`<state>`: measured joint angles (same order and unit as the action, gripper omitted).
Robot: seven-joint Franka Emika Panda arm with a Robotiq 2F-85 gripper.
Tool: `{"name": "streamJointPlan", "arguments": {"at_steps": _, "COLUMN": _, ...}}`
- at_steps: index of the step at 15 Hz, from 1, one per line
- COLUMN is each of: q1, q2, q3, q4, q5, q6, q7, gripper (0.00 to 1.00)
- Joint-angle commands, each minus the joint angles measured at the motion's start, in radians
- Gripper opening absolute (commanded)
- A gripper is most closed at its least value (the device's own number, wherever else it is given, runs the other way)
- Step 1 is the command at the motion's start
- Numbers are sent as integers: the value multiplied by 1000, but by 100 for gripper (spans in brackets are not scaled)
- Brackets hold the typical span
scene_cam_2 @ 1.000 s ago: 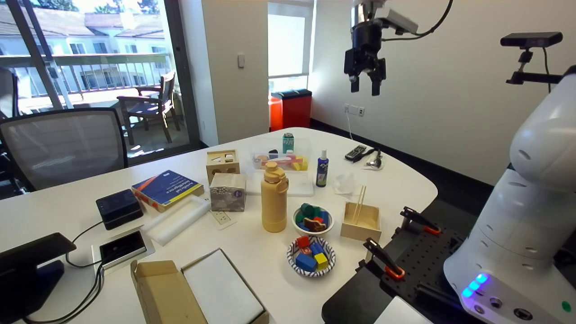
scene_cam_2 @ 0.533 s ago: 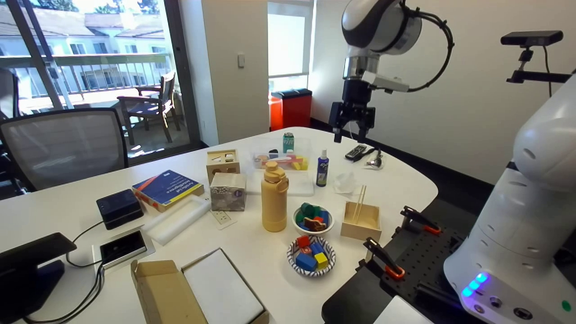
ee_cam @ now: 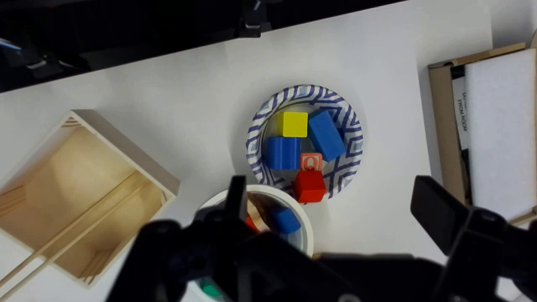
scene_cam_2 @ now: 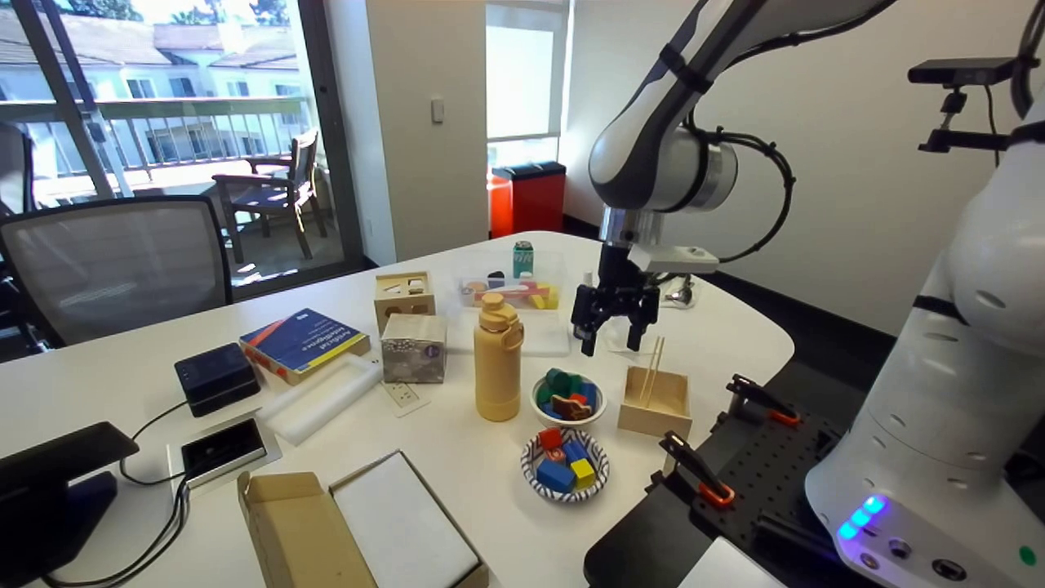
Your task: Pick up the objects from the bowl and put them in the box
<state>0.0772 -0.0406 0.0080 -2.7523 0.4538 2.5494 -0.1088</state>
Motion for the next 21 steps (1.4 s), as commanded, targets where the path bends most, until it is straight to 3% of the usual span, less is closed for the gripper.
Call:
{"name": "streamJointPlan", "arguments": {"at_steps": 1, "q1": 8, "q2": 169, "q3": 37, "q4": 54, "q5": 25, "q6": 102, "q7": -3, "gripper": 100}}
{"name": "streamJointPlan", "arguments": {"at_steps": 10, "q1": -51, "q2": 488, "q3": 65, "q4": 251, "q5": -102, "q6": 168, "q7": 31, "gripper": 100}}
{"name": "streamJointPlan", "arguments": {"at_steps": 15, "q1": -74, "q2": 609, "q3": 59, "q4": 380, "q5": -187, "q6": 138, "q7": 47, "gripper": 100}}
{"name": "streamJointPlan", "arguments": {"at_steps": 21, "q1": -97, "q2": 696, "q3": 74, "q4": 461, "q5": -206, "q6": 136, "q7": 44, "gripper": 100}}
